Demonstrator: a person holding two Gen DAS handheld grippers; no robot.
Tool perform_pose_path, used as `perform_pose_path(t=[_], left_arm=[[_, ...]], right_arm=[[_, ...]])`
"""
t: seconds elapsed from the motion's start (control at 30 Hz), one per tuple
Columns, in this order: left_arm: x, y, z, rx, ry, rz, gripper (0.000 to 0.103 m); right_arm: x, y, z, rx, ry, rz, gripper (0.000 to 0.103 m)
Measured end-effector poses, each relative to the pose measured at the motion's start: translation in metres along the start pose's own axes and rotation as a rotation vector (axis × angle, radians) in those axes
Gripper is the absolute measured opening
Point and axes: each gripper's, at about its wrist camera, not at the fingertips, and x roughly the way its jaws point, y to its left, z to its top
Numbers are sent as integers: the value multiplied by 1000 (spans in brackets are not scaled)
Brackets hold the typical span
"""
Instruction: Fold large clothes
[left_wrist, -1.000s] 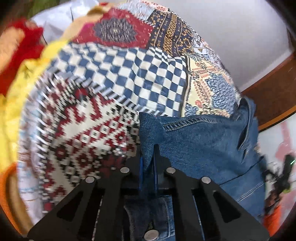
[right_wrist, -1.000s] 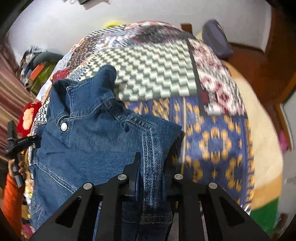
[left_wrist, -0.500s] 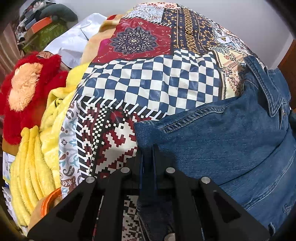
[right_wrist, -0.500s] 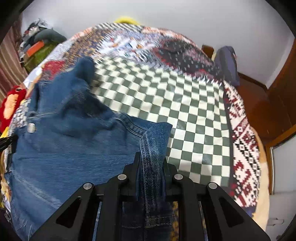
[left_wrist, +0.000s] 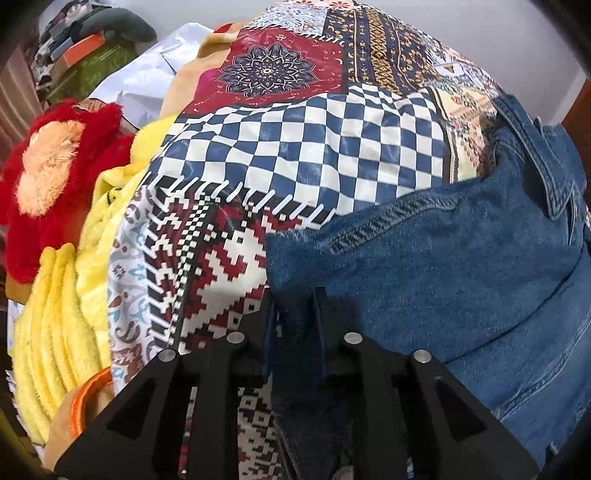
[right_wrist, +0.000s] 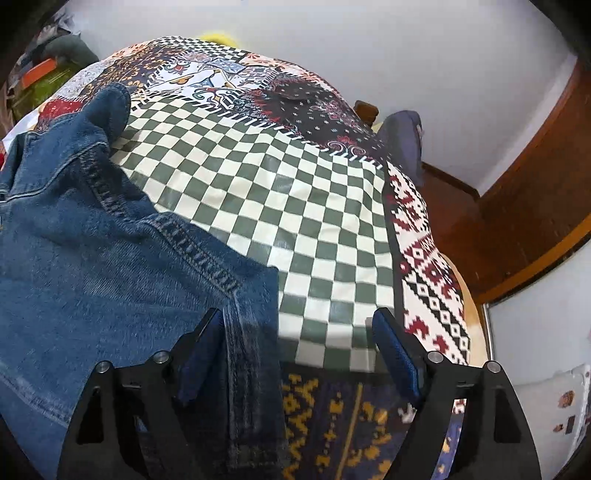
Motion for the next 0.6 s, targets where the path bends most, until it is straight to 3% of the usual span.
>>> perform_pose_path(t=[0.23,0.33,0.4,0.6], left_arm=[[-39,-15,-11,57,-22,13,22],[-72,-22,-15,59,-76,-12,34],[-101,-29,-19,70,-138,-15,48],[-176,-38,-42,98,-269,-65,68]], right_arm=[[-64,-4,-10,-8,-46,4,80],[-104,-4,-14,-12,-98,22,80],[-129,-4,-17,-5,-127,53,80],[-204,1,-36,12,-209,136,81]])
